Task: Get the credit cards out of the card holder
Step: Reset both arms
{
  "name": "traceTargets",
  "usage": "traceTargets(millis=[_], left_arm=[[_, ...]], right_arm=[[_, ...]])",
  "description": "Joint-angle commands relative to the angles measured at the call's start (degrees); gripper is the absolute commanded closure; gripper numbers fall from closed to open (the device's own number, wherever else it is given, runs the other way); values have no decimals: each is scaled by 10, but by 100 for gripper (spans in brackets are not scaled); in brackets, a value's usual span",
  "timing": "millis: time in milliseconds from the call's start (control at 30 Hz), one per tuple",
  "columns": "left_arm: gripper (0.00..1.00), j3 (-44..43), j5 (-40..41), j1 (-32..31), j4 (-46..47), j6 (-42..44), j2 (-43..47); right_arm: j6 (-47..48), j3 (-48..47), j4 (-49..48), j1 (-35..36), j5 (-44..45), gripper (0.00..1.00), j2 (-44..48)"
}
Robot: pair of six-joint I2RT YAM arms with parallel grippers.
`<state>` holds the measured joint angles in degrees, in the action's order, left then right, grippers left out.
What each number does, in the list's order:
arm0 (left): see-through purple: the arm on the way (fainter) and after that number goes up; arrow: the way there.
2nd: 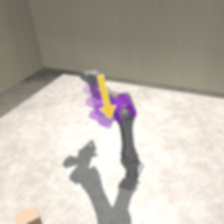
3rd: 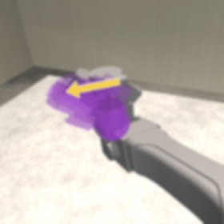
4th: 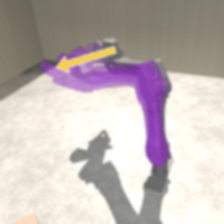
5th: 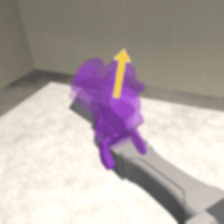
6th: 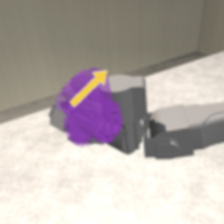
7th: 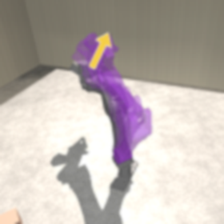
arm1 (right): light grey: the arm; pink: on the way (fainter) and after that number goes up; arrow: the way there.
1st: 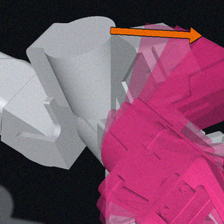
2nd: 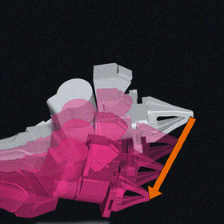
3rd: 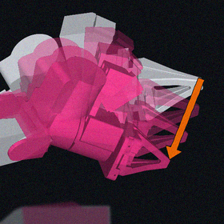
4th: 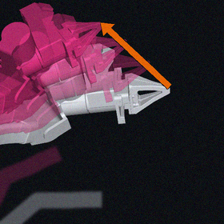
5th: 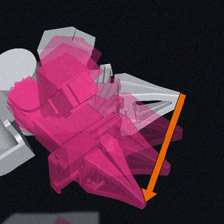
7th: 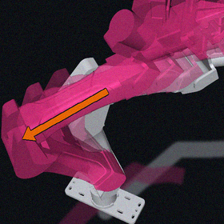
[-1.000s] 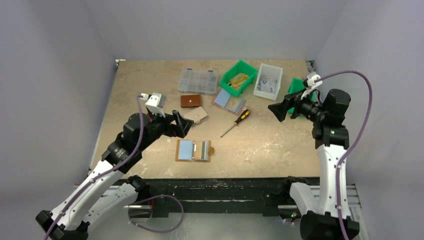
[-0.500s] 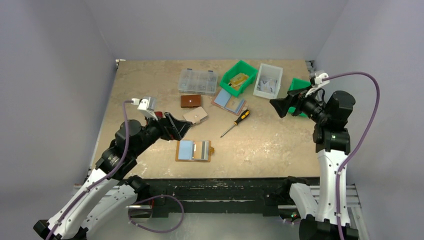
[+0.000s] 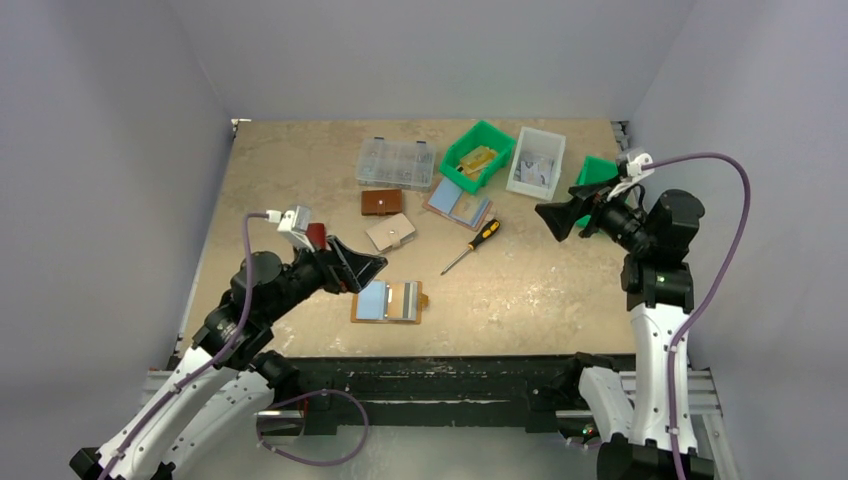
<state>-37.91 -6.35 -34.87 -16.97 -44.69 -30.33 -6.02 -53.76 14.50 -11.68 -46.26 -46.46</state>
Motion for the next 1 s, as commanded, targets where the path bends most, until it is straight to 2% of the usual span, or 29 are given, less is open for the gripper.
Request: traceTargets(millis=[0,467,700,967], left_arm=[[0,14,-28,3,32,-41,9],[0,10,-21,3,23,-8,4],[0,39,-19,4,55,5,0],[0,30,-33,3,63,30,-27]], right_arm=[[-10,10,-37,-1,-17,1,23],[-9,21,-42,-1,-15,1,28],[-9,20,-41,-2,-21,1,6],[-1,10,-29,-6,-42,1,-6]])
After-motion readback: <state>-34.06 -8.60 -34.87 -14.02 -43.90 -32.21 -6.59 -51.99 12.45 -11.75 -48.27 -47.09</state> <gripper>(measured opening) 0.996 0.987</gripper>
